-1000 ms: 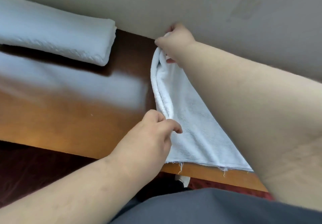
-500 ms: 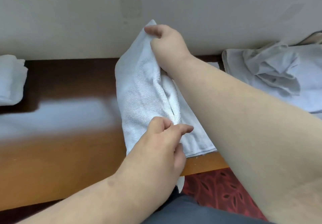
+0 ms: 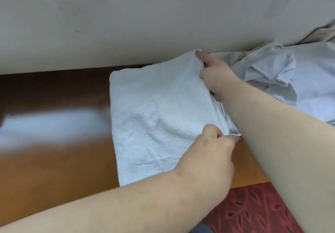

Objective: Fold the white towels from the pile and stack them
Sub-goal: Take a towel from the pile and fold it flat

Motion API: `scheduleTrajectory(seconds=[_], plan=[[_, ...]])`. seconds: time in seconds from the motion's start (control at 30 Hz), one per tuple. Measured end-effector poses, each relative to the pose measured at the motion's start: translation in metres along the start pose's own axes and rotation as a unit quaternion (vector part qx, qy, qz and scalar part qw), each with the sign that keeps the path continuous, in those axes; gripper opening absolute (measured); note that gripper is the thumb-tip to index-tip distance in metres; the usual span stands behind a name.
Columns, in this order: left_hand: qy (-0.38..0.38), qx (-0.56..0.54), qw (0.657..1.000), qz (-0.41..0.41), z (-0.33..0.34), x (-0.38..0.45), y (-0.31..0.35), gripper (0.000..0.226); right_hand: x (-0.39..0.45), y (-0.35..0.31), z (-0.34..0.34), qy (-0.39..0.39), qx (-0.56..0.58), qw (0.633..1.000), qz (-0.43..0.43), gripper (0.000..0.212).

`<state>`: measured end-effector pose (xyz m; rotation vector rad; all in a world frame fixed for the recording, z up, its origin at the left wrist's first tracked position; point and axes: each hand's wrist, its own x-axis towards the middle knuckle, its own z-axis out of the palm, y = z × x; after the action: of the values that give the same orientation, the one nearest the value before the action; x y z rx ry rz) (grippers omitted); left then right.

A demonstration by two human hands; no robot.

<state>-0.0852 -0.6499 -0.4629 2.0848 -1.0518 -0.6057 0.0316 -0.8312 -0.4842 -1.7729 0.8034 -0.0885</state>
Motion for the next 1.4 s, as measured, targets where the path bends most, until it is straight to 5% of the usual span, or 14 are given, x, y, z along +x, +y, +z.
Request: scheduleTrajectory(seconds=[0.2, 0.27, 0.33, 0.43, 0.57, 0.7, 0.8, 0.97, 1.2, 1.27, 1.4], plan=[[-0.243, -0.017, 0.958, -0.151, 0.045, 0.043, -0.025, 0.059, 0.018, 0.075, -0.015, -0.006, -0.129, 0.99, 0.055, 0.058], [-0.224, -0.054, 0.962, -0.145, 0.035, 0.041, -0.037, 0.052, 0.015, 0.075, -0.014, 0.036, -0.118, 0.991, 0.043, 0.057], [-0.129, -0.055, 0.98, -0.139, 0.011, 0.041, -0.053, 0.045, -0.005, 0.067, -0.009, 0.084, -0.11, 0.99, -0.003, 0.056], [0.009, 0.079, 0.991, -0.111, -0.039, 0.054, -0.09, 0.043, -0.072, 0.061, 0.019, 0.103, -0.074, 0.991, -0.052, 0.053], [-0.007, 0.321, 0.939, -0.121, -0.102, 0.086, -0.149, 0.053, -0.19, 0.076, 0.082, -0.038, -0.137, 0.989, -0.027, 0.06], [-0.076, 0.418, 0.889, -0.168, -0.144, 0.108, -0.192, 0.052, -0.216, 0.101, 0.111, -0.201, -0.371, 0.906, -0.008, 0.077], [-0.089, 0.403, 0.883, -0.225, -0.16, 0.109, -0.214, 0.054, -0.199, 0.106, 0.115, -0.204, -0.444, 0.872, -0.028, 0.074], [-0.021, 0.339, 0.874, -0.347, -0.191, 0.056, -0.248, 0.048, -0.162, 0.091, 0.122, -0.141, -0.426, 0.894, -0.022, 0.064], [0.05, 0.149, 0.888, -0.432, -0.196, -0.079, -0.278, 0.037, -0.141, 0.055, 0.139, -0.112, -0.544, 0.832, -0.001, 0.055], [0.044, 0.107, 0.887, -0.447, -0.188, -0.111, -0.279, 0.044, -0.15, 0.047, 0.147, -0.08, -0.53, 0.844, 0.023, 0.058], [0.016, 0.033, 0.894, -0.446, -0.18, -0.154, -0.277, 0.042, -0.199, 0.053, 0.18, -0.078, -0.471, 0.875, -0.08, 0.055]])
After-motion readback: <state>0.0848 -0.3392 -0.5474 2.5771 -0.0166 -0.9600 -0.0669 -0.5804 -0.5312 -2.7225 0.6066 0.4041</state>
